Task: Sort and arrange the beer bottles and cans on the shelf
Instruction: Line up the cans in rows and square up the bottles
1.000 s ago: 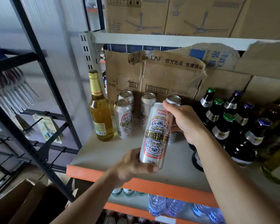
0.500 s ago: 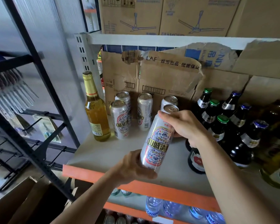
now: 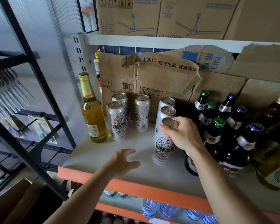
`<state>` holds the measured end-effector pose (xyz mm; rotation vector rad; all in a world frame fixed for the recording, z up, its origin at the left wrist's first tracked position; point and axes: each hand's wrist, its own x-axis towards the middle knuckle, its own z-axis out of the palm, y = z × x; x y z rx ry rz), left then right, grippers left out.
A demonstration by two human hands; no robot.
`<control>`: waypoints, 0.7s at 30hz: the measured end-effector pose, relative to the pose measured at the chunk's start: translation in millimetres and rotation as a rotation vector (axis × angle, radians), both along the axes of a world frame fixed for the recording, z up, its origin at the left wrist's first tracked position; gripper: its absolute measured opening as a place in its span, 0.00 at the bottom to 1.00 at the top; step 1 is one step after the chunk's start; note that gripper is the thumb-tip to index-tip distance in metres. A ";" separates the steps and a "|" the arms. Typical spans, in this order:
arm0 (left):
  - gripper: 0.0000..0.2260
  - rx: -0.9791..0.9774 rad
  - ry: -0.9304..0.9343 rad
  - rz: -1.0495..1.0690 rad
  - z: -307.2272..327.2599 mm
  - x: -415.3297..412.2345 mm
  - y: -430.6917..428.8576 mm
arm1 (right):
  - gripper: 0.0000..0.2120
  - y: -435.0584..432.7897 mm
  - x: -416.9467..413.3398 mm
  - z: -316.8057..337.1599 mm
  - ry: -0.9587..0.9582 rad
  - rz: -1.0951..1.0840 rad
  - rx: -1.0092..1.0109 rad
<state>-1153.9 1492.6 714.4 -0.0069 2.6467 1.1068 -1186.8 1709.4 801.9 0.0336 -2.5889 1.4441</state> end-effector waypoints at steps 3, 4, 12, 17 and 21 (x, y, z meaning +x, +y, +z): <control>0.43 -0.086 -0.023 -0.023 -2.3 5.4 -5.0 | 0.12 -0.3 0.3 -3.0 -0.005 -0.001 0.016; 0.41 -0.127 -0.026 -0.039 -4.7 6.2 -5.5 | 0.12 -0.8 0.6 -3.2 -0.010 0.007 0.019; 0.32 -0.276 0.020 -0.141 -14.7 2.1 -4.4 | 0.12 -2.8 -2.9 -6.0 0.006 0.025 0.025; 0.30 -0.311 0.032 -0.168 -19.2 -1.9 -5.8 | 0.15 -1.9 -6.9 -8.8 -0.009 0.002 0.037; 0.29 -0.329 0.050 -0.164 -21.7 -3.1 -5.6 | 0.22 0.1 -3.3 -11.9 -0.036 -0.025 0.004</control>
